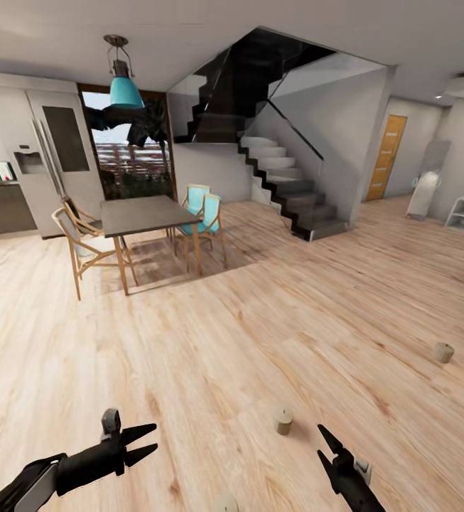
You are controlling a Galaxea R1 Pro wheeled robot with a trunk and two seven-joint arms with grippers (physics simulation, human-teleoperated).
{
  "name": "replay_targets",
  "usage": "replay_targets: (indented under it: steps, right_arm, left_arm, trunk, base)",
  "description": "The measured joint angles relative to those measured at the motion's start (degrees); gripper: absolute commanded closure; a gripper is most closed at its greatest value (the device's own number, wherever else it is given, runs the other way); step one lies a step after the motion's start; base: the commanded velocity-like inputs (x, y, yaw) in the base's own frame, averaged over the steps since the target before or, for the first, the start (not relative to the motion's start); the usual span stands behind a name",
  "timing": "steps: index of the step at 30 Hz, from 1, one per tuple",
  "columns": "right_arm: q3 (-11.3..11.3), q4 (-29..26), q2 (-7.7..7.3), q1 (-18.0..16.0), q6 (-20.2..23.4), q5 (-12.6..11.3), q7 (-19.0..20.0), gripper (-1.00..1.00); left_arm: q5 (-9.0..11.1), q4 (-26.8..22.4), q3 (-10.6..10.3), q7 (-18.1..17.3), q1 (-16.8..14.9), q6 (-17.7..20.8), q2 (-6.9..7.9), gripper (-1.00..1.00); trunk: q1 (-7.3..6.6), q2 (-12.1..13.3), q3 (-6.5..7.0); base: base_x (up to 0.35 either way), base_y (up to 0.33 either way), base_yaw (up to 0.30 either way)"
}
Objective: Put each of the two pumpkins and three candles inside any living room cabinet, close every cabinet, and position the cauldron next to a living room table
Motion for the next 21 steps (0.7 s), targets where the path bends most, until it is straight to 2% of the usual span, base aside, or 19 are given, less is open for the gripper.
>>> replay_targets:
  steps: [4, 21]
  right_arm:
    - [0.0, 0.0, 0.00, 0.0, 0.1, 0.1, -0.2, -1.00]
    - [0.0, 0.0, 0.01, 0.0, -0.2, -0.1, -0.2, -1.00]
  left_arm:
    - [0.0, 0.0, 0.0, 0.0, 0.0, 0.0, 0.06, -1.00]
    - [0.0, 0.0, 0.0, 0.0, 0.0, 0.0, -0.01, -1.00]
  trunk:
    - [0.00, 0.0, 0.01]
    - [0.03, 0.0, 0.01]
  base:
    - [0.183, 0.152, -0.012]
    - [0.005, 0.004, 0.000]
